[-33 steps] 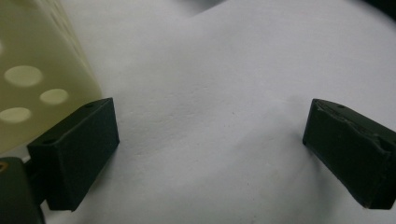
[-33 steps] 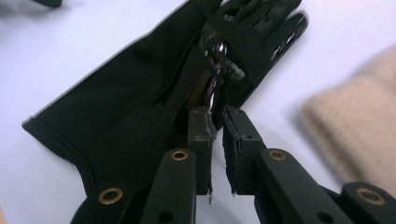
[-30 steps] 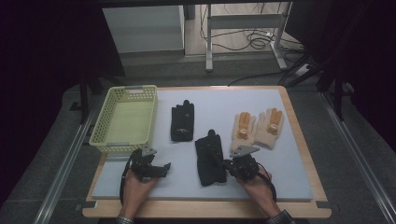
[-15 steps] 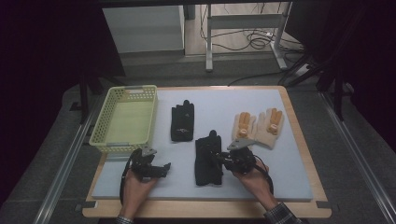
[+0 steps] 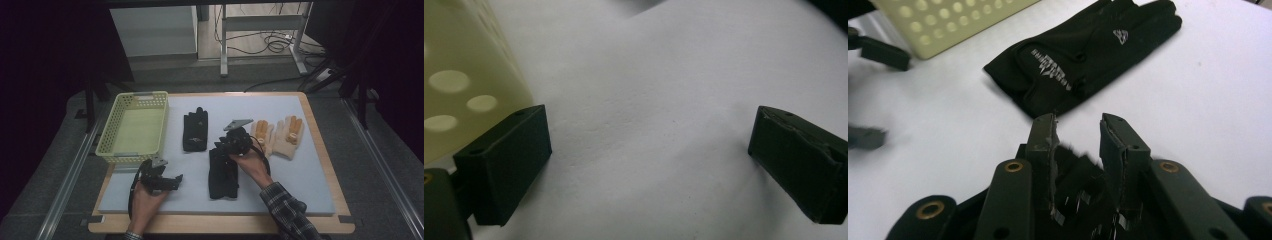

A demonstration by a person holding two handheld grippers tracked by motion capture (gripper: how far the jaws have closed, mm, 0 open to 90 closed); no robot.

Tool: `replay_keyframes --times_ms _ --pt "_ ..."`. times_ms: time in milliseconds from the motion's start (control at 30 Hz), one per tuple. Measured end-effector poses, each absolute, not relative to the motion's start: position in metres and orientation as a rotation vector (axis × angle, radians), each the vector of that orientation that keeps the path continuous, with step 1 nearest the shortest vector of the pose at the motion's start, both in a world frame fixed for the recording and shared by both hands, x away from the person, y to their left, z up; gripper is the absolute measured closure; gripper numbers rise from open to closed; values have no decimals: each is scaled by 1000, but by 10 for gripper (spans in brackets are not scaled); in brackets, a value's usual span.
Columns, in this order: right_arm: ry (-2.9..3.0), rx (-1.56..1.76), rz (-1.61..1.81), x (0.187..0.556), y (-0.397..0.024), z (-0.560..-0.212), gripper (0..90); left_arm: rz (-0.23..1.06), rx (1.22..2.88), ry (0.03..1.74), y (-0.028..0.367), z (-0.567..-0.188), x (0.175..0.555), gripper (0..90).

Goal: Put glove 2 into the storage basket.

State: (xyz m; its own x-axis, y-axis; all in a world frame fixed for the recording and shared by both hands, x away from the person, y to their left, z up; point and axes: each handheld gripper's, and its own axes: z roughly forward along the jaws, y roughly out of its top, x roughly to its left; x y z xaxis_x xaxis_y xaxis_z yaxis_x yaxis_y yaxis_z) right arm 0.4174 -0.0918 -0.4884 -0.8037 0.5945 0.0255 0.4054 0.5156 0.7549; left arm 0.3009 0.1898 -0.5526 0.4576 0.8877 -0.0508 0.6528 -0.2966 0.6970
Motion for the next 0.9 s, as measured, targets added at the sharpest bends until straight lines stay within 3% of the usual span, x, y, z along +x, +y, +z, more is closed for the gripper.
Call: replay_keyframes --times_ms 500,733,800,900 --pt "2557 785 1109 464 -39 -501 595 459 2053 1279 190 -553 301 35" --pt "2565 760 1076 486 -17 -512 455 458 2051 1280 190 -553 301 35" --pt "2575 750 1069 496 -7 -516 364 458 2050 1279 190 -553 301 35" --pt "2578 752 1076 500 -3 -518 326 458 2051 1279 190 -553 301 35"
